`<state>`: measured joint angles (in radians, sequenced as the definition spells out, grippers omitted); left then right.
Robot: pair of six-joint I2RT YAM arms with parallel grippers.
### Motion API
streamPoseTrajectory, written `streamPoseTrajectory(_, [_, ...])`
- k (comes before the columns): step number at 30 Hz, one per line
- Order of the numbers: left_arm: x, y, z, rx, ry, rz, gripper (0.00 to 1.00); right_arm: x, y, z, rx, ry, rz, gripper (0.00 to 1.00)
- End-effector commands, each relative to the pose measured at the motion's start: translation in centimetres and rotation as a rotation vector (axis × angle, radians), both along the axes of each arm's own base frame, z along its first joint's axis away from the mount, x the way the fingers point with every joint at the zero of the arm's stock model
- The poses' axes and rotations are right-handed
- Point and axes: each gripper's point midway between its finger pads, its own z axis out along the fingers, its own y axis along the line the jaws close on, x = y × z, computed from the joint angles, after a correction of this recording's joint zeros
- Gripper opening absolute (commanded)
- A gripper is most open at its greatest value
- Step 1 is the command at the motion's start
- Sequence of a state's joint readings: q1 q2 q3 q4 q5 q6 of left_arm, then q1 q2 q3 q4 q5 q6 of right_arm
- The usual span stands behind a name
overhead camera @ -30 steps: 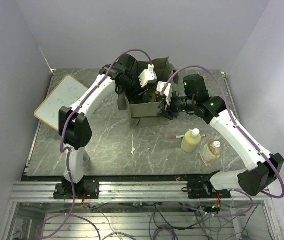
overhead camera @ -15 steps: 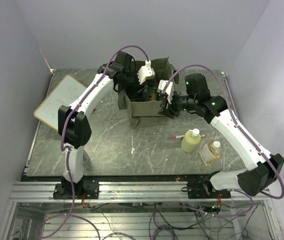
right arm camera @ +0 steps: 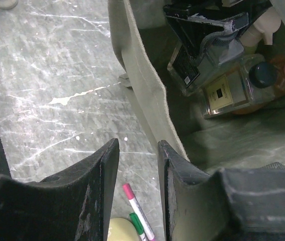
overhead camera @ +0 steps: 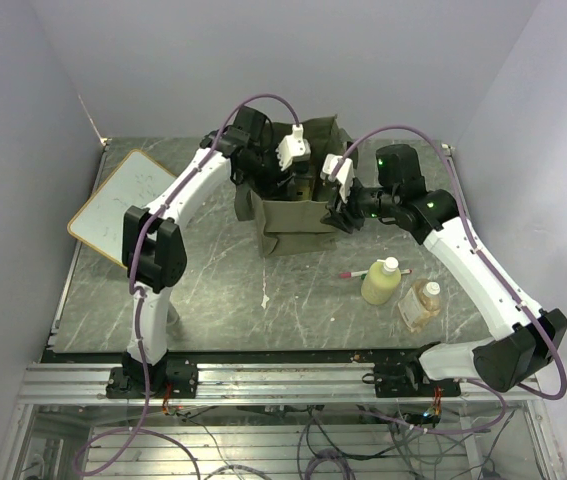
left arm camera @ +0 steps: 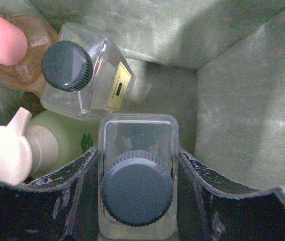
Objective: Place the personal care products into the canvas bag
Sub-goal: Place the care product in the canvas bag.
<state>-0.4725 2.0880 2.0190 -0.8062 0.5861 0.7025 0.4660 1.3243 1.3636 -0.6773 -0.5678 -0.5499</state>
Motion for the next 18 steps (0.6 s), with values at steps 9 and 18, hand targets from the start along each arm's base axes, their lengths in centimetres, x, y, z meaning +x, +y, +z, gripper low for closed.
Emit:
streamPoseTrajectory(9, [3.2, 0.0, 0.0, 0.031, -0.113, -0.019, 0.07, 0.8, -0.2, 1.5, 0.016, -0.046, -0.025, 0.37])
streamPoseTrajectory(18, [3.7, 0.1, -0.2, 0.038, -0.146, -0.008, 0.11, 1.0, -0.3, 1.5, 0.017, -0.048, -0.028, 0.37])
